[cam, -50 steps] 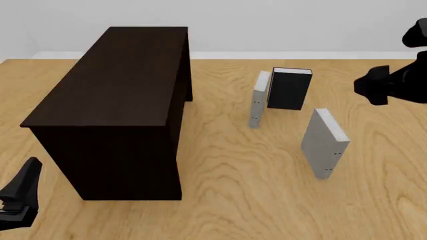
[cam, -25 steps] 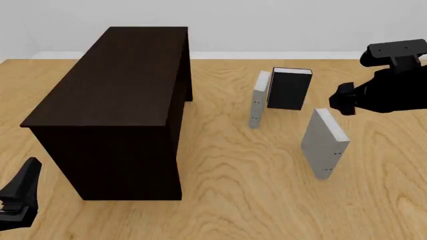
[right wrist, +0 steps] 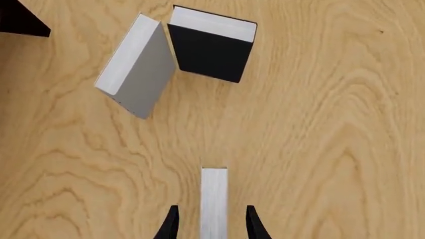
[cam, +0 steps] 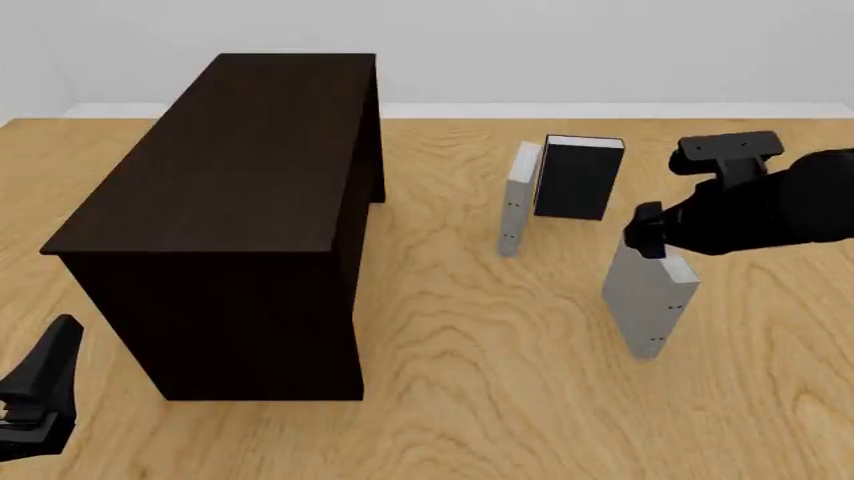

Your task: Pick up the book on the right and place it under the cabinet shelf.

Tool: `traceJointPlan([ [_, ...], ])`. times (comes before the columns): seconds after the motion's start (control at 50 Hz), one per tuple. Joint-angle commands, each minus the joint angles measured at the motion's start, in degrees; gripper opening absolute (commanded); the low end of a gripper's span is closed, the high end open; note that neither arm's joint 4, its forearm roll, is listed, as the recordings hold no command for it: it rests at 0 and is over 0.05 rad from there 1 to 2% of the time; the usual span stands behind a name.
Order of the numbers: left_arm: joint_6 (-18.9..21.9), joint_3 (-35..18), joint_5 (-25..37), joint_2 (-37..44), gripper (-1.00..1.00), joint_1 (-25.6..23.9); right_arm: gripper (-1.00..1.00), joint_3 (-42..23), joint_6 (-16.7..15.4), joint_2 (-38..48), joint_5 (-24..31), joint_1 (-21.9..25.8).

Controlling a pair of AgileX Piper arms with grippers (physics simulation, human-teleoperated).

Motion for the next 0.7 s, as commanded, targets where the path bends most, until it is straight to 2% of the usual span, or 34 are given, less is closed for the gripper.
traceJointPlan([
  [0.02, -0.01, 0.05, 0.0, -0.06, 1.0, 0.03, 1.0, 2.02, 0.97, 3.41, -3.67, 0.16],
  [0.38, 0.01, 0.05, 0.0, -0.04, 1.0, 0.03, 1.0, 3.79, 1.69, 5.35, -6.25, 0.12],
  [0.4, -0.01, 0.05, -0.01, -0.02, 1.0, 0.02, -1.0, 3.94, 1.7, 5.46, -6.45, 0.18],
  [0.7, 0.01, 0.05, 0.0, -0.06, 1.0, 0.01, -1.0, 3.59, 1.74, 4.81, -5.97, 0.66],
])
